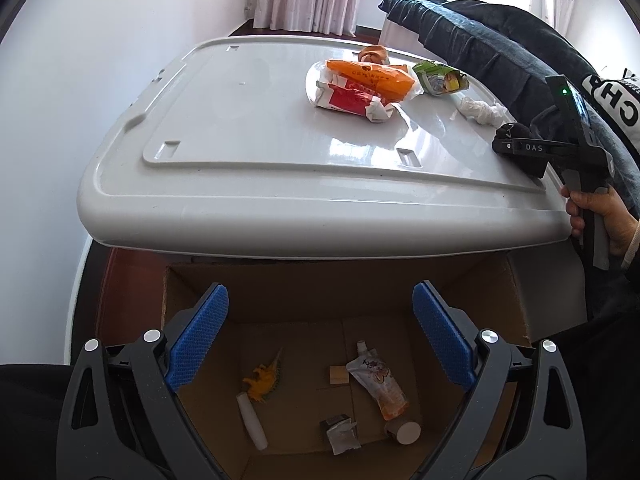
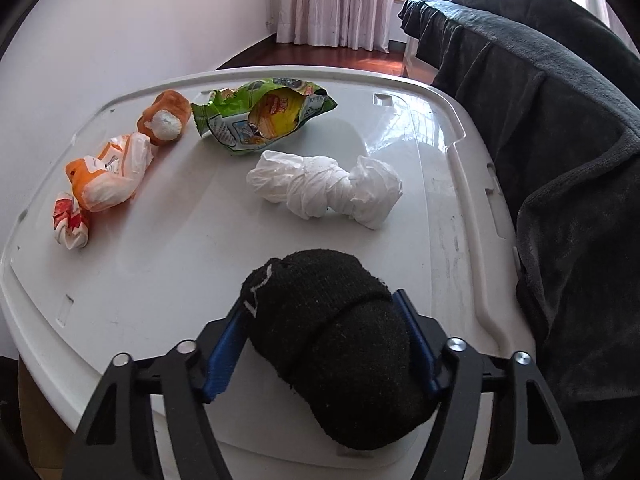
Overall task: Collect trash
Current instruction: 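Grasp the red-white wrapper with the left gripper while the right holds the black sock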
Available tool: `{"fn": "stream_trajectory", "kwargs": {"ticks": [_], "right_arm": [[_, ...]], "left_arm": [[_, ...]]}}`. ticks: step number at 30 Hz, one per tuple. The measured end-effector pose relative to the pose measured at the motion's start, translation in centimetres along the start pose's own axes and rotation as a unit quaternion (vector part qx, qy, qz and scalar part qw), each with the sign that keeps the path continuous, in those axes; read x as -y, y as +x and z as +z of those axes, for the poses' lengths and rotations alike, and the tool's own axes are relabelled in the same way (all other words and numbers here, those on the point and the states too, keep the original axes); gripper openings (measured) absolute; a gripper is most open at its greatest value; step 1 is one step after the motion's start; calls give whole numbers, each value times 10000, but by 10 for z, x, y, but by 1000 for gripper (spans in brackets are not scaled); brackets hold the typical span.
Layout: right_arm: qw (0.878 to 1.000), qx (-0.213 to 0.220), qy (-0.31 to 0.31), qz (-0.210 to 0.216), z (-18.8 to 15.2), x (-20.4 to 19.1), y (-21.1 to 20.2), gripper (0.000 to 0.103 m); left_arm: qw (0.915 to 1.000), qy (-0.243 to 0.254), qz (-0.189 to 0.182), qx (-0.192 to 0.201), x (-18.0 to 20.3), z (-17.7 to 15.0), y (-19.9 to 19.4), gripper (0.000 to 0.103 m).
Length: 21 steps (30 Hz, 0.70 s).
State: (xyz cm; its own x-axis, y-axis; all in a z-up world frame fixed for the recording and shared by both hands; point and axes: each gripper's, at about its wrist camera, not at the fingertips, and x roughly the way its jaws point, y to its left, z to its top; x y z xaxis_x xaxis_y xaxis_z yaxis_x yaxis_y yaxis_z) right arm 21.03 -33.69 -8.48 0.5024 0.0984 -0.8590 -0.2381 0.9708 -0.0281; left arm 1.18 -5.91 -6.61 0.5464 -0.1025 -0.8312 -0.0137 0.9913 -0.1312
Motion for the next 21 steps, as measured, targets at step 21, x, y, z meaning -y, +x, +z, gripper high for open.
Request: {"fn": "stream_trajectory", "kwargs": {"ticks": [21], "right_arm": [[9782, 1082, 1450, 1023, -22, -50, -129, 44]], "left_arm": [[9977, 580, -218, 279, 30, 82, 15, 91]]}}
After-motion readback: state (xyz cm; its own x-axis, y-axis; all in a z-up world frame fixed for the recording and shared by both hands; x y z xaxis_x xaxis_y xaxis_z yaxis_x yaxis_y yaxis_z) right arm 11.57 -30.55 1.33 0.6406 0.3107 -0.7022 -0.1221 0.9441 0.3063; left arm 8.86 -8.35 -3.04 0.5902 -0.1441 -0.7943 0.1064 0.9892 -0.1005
